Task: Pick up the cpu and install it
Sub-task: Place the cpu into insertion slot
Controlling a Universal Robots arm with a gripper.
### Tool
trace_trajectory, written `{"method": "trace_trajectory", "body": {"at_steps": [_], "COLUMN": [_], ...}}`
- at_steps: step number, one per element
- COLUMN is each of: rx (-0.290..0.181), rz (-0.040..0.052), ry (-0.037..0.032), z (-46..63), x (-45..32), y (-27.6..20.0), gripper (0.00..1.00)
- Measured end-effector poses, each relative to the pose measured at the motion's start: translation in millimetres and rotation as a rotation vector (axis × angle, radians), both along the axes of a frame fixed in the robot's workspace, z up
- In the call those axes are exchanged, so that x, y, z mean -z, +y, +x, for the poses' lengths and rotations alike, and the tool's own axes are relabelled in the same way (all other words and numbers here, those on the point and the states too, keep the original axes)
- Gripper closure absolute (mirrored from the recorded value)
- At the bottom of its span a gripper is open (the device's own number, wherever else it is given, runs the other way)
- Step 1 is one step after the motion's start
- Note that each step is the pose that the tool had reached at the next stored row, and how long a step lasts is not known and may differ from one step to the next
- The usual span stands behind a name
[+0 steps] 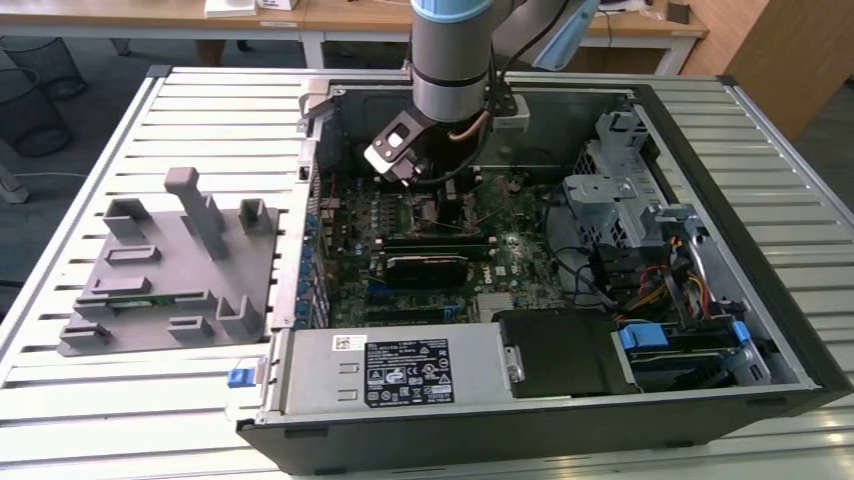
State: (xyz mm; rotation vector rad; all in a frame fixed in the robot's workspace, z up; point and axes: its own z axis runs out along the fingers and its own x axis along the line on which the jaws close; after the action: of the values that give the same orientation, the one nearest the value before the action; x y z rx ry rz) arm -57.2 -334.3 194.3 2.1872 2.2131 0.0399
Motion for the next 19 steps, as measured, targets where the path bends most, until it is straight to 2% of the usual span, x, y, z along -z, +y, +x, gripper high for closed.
{"method": "trace_trajectory", "body": {"at_steps": [6, 7, 14, 19], "rx": [0.000, 0.000, 0.000, 0.000], "rz": [0.0001, 0.0000, -0.0002, -0.0001], "ry": [-0.0001, 0.0000, 0.0002, 0.0000], "z": [0.1, 0.3, 0.8, 0.8], "x": [0.0, 0.0, -0.2, -9.9], "y": [0.0, 0.0, 0.0, 0.0], "gripper": [0.46, 0.40, 0.40, 0.40]}}
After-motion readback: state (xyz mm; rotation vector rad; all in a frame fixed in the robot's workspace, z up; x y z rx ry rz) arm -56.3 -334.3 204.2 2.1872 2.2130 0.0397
